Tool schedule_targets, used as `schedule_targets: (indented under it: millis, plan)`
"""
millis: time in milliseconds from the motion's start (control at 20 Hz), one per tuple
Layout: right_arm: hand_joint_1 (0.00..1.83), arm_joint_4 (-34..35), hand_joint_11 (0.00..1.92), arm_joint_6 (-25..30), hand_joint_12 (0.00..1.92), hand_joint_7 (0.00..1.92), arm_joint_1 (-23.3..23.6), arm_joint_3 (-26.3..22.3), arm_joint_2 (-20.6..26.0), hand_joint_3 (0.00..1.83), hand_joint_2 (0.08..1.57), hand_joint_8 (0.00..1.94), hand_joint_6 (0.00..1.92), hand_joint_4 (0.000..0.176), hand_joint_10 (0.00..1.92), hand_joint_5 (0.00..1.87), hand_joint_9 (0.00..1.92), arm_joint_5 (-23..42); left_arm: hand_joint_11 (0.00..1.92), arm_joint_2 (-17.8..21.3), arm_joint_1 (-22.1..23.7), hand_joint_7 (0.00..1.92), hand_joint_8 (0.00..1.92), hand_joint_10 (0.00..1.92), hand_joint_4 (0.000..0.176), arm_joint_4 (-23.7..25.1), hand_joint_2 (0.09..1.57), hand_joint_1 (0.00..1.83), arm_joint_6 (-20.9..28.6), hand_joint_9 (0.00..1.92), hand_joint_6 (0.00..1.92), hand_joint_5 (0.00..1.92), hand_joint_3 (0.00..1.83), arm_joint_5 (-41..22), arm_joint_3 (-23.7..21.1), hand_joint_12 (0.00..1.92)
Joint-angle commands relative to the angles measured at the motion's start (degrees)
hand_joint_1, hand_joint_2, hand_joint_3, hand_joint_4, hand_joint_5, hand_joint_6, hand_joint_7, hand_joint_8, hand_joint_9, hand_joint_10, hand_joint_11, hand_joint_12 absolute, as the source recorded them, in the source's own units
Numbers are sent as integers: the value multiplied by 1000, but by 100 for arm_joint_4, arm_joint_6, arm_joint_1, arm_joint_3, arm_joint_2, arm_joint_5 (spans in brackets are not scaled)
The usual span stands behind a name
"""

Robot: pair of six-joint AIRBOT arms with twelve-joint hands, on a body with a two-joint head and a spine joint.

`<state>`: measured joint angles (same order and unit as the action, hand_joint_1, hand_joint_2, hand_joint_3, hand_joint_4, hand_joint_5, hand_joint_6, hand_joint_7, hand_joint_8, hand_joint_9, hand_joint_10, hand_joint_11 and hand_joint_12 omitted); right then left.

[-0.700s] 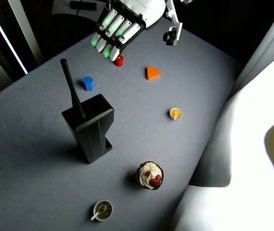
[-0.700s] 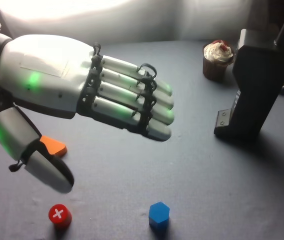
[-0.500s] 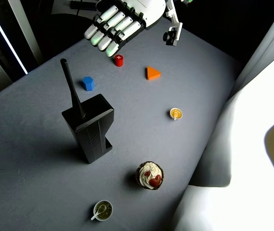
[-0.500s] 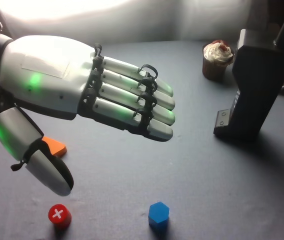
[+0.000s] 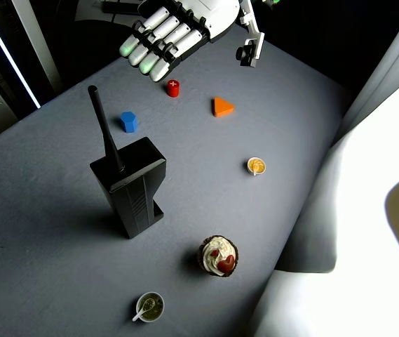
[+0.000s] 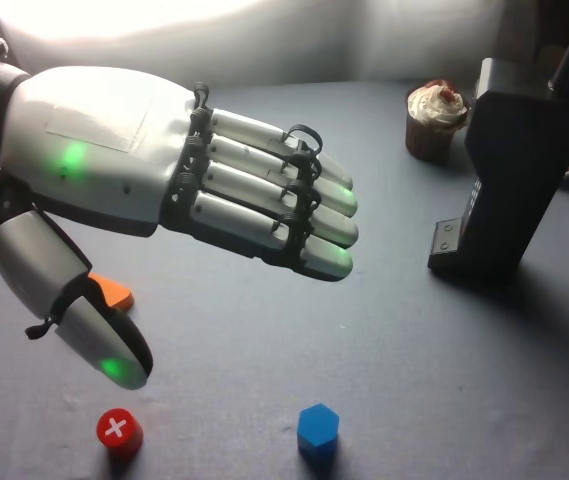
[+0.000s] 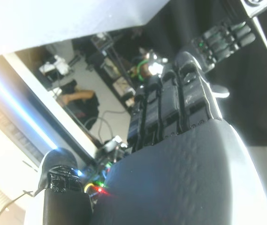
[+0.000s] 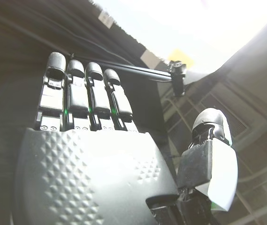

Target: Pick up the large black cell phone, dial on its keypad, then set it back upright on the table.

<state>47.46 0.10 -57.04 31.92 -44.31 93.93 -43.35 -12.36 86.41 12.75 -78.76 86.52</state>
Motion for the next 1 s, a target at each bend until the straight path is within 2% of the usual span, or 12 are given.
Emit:
schedule_targets:
  millis: [0,200,400,450,500,550,800,950]
  plan:
    - [0,-330,0,58,438,109,27,97,1,1,887,0,1,0,1,116,104,714,0,23,165,64,0,0,0,-573,1121,0,28,45,0,77,1,-186,-8,233]
    - [49,-933,0,59,449,78,-119,400,-145,0,865,0,2,0,0,83,85,704,0,20,178,87,6,3,0,-534,1118,0,122,56,3,87,0,-120,-13,209]
    - [157,-940,0,63,526,84,-184,612,-316,0,815,2,2,0,2,98,90,666,0,21,158,96,4,4,0,-464,1119,0,127,66,3,93,1,52,-12,168]
    - [179,-921,0,64,493,77,-194,665,-363,0,807,1,1,0,1,88,81,666,0,20,158,77,2,1,0,-392,1121,0,127,51,1,73,1,174,-13,129]
    - [217,-898,0,64,511,68,-194,703,-395,0,808,0,0,0,1,80,80,667,0,20,157,113,1,1,0,-373,1119,0,127,86,1,106,0,190,-11,253]
    - [272,-859,0,83,507,66,-194,765,-439,0,807,0,0,0,0,80,79,668,0,21,157,127,2,2,0,-369,1119,0,130,98,2,120,0,203,-10,296]
    - [401,-797,0,117,399,41,-178,1197,-774,5,833,2,1,0,0,44,44,668,0,14,196,128,1,0,0,-369,1116,0,134,95,1,118,0,193,85,253]
    - [443,-705,0,117,183,2,-172,1376,-903,14,896,0,0,0,0,1,3,661,0,10,218,98,1,0,0,-376,1113,0,191,73,0,99,0,181,116,208]
